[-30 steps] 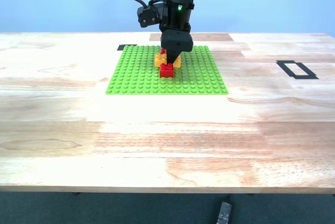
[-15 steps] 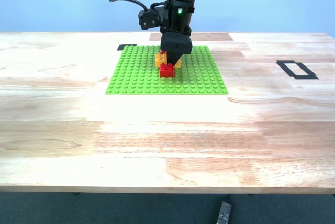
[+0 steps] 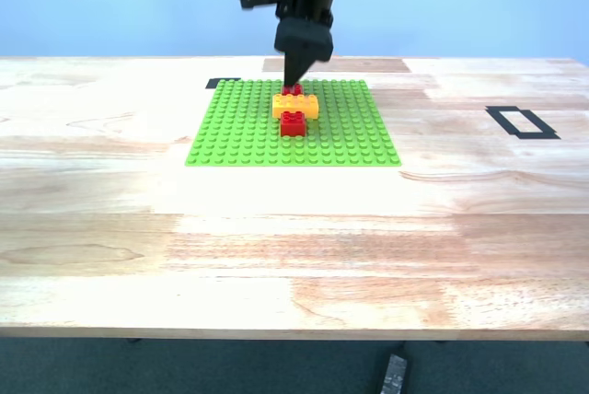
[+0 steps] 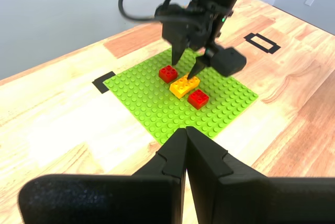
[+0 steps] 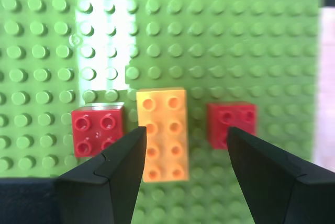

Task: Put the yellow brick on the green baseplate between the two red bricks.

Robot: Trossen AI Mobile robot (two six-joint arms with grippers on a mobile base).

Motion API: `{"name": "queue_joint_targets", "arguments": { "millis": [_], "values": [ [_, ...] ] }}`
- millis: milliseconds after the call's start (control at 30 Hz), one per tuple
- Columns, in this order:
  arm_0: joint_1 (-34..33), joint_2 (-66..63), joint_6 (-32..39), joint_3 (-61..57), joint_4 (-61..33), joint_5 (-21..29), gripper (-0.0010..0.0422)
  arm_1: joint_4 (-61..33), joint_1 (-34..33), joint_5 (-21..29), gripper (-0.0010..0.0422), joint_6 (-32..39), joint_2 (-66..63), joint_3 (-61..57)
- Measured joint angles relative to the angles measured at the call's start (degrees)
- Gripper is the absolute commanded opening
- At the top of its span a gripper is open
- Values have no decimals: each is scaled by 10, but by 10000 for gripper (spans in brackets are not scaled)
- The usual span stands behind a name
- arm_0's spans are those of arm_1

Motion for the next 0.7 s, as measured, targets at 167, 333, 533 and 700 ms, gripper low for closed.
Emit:
{"name": "queue_joint_targets", "arguments": {
  "millis": [167,333,533,700],
  "values": [
    [0,0,0,0,0,0,0,1,0,3,127,3,0,1],
    [0,0,0,0,-2,0,0,1,0,3,27,3,2,-5],
    [0,0,0,0,0,0,0,-4,0,-3,15,8,2,-8],
    [0,0,0,0,3,0,0,0,0,-3,15,13,3,-21]
  ]
}}
